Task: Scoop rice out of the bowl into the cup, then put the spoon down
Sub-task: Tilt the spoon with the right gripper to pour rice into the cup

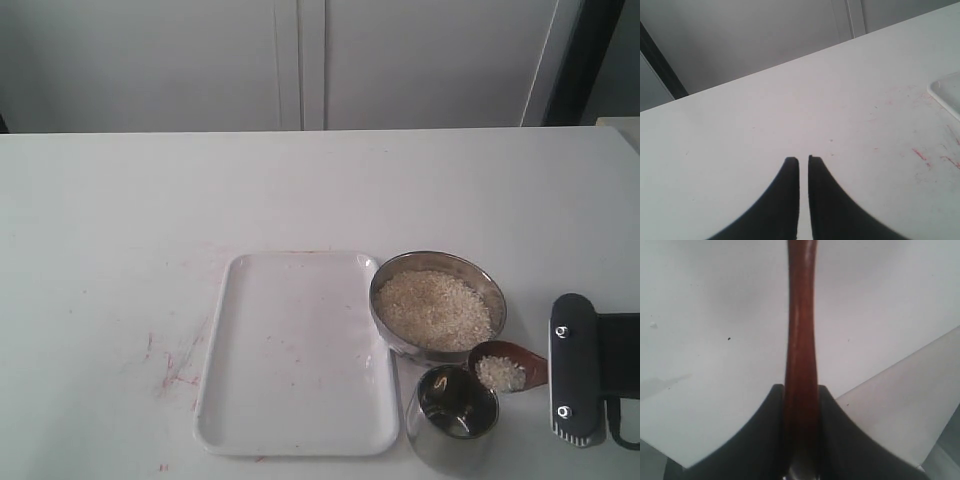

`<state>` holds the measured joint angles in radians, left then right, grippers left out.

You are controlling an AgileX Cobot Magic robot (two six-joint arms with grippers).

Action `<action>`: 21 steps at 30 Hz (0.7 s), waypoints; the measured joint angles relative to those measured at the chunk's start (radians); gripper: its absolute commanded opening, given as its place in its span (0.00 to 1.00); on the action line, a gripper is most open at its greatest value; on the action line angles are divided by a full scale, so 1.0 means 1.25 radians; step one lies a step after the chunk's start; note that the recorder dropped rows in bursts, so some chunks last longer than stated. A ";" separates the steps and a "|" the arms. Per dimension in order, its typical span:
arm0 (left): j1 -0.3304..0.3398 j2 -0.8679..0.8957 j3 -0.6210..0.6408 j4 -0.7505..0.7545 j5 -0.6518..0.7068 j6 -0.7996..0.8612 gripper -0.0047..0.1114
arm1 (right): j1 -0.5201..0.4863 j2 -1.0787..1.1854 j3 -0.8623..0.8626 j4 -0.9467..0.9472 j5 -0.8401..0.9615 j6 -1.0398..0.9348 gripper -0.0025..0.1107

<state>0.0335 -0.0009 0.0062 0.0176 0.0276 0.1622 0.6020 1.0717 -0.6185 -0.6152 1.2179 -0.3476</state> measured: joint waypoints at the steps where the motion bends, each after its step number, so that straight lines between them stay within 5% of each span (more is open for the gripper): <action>1: 0.000 0.000 0.000 0.000 0.000 0.000 0.16 | 0.005 0.000 0.000 -0.002 0.000 0.000 0.02; 21: 0.000 0.000 0.000 0.000 0.000 0.000 0.16 | 0.044 0.000 0.000 -0.027 0.000 0.005 0.02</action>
<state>0.0335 -0.0009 0.0062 0.0176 0.0276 0.1622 0.6575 1.0717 -0.6185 -0.6486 1.2179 -0.3410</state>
